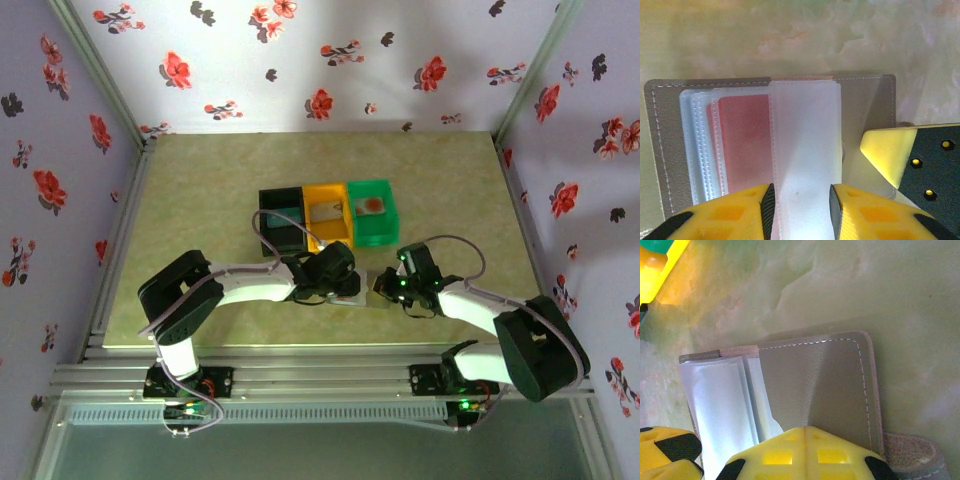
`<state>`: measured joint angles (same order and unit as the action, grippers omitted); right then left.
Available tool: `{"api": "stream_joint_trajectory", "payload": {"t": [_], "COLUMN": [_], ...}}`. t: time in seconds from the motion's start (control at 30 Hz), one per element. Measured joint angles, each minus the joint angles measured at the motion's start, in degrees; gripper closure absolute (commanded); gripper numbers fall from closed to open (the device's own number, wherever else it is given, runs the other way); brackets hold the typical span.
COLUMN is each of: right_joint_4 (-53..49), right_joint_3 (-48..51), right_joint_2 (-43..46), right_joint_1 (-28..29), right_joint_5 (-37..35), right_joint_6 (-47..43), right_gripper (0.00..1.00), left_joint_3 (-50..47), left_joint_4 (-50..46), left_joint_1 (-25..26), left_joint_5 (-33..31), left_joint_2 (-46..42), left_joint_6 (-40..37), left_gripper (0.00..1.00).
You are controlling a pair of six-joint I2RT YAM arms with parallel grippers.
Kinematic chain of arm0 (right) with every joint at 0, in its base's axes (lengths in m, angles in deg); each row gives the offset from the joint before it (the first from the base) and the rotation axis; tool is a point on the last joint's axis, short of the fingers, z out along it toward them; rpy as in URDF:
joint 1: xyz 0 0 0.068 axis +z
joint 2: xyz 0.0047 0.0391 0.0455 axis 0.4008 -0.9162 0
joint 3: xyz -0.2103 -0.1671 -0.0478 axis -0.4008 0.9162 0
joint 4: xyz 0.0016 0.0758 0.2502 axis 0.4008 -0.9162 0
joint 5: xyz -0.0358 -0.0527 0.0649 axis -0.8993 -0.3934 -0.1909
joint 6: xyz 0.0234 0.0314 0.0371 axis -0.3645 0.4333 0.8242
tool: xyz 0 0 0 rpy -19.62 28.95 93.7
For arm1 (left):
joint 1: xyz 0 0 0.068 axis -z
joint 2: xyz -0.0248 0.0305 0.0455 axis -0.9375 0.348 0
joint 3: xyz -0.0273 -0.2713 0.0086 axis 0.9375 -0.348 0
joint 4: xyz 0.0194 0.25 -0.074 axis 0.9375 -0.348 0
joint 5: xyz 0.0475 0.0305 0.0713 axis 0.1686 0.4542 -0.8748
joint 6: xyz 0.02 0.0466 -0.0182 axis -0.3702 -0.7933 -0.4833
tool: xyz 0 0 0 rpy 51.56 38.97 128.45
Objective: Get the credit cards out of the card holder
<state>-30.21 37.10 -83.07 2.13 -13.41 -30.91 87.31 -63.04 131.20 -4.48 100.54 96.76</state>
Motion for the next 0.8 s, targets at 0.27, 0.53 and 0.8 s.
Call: {"api": "stream_joint_trajectory", "payload": {"t": [0.27,0.53,0.8], "right_joint_4": [0.07,0.11,0.07], "right_joint_3": [0.04,0.9,1.6], "right_joint_2": [0.0,1.27,3.13], "right_joint_1": [0.0,0.0,0.0], "right_joint_5": [0.02,0.26,0.52], "right_joint_6": [0.0,0.0,0.0], "right_gripper": [1.0,1.0,1.0], "left_joint_3": [0.13,1.57,2.34], "left_joint_4": [-0.02,0.72,3.43], "left_joint_1": [0.0,0.0,0.0], "left_joint_5": [0.02,0.24,2.62], "left_joint_2": [0.0,0.0,0.37], "left_joint_6": [-0.02,-0.04,0.26], "left_gripper": [0.62,0.61,0.61]}}
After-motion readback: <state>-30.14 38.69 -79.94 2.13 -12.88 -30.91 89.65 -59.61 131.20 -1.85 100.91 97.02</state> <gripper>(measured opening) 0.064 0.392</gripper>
